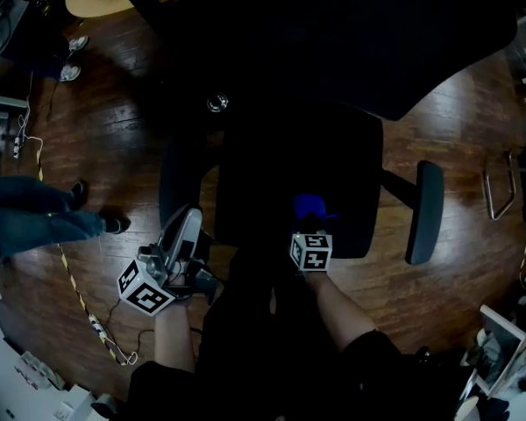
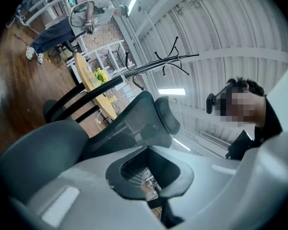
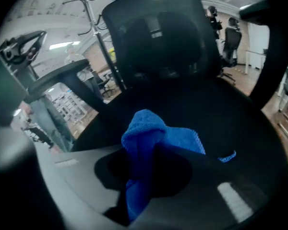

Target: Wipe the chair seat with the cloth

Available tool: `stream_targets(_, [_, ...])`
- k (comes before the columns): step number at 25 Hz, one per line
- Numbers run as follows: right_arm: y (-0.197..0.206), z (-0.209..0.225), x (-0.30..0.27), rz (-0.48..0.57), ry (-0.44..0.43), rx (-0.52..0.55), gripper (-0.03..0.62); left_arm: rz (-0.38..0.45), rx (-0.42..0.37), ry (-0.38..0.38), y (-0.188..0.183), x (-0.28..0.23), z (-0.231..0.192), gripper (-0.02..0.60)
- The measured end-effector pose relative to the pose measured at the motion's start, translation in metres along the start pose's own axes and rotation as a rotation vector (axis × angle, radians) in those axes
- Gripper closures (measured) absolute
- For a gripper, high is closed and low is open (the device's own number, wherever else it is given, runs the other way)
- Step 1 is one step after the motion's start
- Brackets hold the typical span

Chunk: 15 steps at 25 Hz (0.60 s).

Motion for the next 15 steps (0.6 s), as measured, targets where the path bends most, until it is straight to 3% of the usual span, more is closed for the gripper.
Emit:
stream_targets(4, [0.006,-0.102,-0.013,-0.035,-0.186,0.04,0.526,0.029,-0.015,-0.034,-0.008,0.016,0.004,0.594])
stream_targets(8, [0.011,-0.173,-0.014,-0.05,-0.359,0.134,0.526,0.057,-0.035,-0.07,-0.015,0.031,0.01,0.594])
stream_targets(15, [0.019,-0.2,-0.015,-0.05,-0.438,0.278,0.526,0.074,-0.047,-0.096,-0.025,0.045,0.01,0.594])
Point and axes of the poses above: the fingertips, and each gripper's own axes: x backward along the fingers, z to its right, y out of its underside, the point moved 10 cm from there along x, backward along the fingers, and after that the axes turned 12 degrees about y, right-handed, at the moved point
